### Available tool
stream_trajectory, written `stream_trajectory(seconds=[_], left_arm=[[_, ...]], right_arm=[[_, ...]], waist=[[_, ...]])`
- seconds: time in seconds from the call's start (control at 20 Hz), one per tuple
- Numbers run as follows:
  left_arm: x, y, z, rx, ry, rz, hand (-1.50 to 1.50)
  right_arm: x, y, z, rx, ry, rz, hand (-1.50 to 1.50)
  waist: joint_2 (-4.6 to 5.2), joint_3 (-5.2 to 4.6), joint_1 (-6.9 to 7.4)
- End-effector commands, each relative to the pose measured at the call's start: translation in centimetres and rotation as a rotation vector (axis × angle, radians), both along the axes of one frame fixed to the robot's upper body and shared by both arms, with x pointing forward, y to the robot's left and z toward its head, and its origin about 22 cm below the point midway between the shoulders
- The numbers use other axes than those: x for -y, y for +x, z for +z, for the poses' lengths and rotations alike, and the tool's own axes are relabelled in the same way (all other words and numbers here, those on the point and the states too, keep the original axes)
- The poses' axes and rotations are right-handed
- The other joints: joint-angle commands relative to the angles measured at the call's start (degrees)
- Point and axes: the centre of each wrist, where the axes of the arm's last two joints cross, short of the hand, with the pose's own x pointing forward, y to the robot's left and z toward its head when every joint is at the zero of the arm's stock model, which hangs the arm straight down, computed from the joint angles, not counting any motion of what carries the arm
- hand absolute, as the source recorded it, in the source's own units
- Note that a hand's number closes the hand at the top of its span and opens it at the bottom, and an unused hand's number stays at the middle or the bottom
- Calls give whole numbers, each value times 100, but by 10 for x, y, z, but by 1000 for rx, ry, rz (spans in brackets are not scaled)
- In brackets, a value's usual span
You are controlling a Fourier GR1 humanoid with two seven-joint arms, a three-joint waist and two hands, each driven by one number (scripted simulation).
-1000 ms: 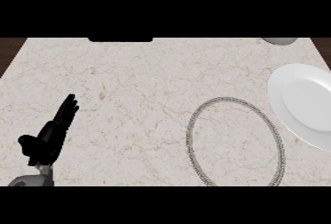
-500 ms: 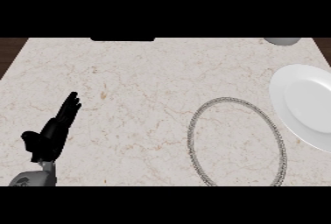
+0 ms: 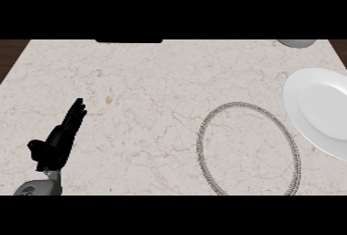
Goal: Pick the tomato from the placemat and place it in the plate
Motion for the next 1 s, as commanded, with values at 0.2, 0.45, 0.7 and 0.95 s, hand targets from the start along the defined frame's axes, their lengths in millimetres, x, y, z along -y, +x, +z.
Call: stream_trajectory(seconds=[0.2,0.45,0.7,0.95], left_arm=[[0,16,3,1,-1,14,0],[-2,0,-4,-1,12,14,0],[-10,-16,1,-17,-11,3,0],[-8,-16,-7,-10,-21,34,0]], right_arm=[[-13,49,-19,-9,137,-137,-150],[-11,52,-40,11,248,-150,-150],[-5,48,-22,292,405,-181,-150],[57,-9,-36,417,566,-186,-150]], waist=[[3,-1,-24],[-5,0,-30],[-34,1,-45],[-33,4,-156]])
